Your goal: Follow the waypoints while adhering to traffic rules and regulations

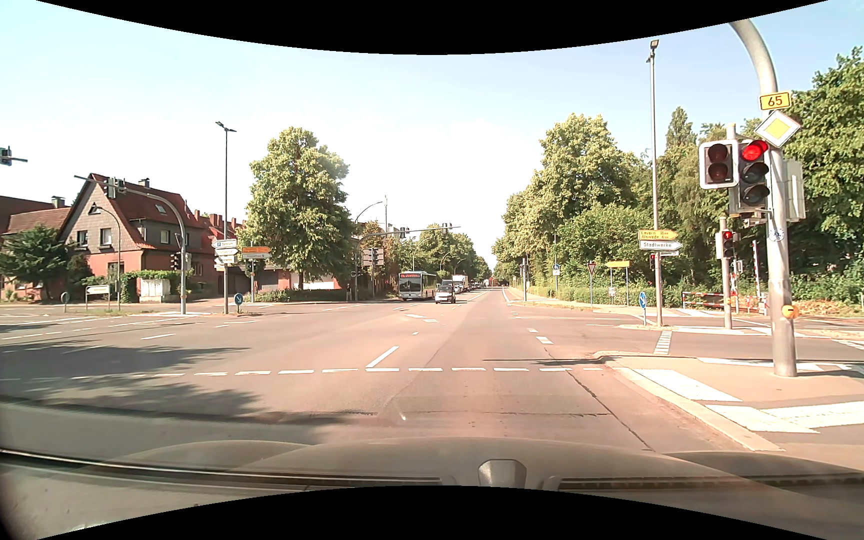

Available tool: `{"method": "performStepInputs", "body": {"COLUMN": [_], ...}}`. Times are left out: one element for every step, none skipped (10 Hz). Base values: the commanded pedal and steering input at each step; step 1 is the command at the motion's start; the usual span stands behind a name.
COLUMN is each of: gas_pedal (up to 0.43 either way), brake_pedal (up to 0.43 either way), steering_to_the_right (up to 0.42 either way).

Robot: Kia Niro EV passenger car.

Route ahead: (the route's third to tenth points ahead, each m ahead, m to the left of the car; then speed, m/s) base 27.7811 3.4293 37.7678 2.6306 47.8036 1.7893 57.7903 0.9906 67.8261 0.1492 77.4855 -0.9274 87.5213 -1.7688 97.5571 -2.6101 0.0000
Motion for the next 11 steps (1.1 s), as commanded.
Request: {"method": "performStepInputs", "body": {"gas_pedal": [0.0,0.0,0.0,0.0,0.0,0.0,0.0,0.0,0.0,0.0,0.0], "brake_pedal": [0.28,0.28,0.28,0.28,0.28,0.28,0.28,0.28,0.28,0.28,0.28], "steering_to_the_right": [0.016,0.016,0.016,0.016,0.016,0.016,0.016,0.016,0.016,0.016,0.016]}}
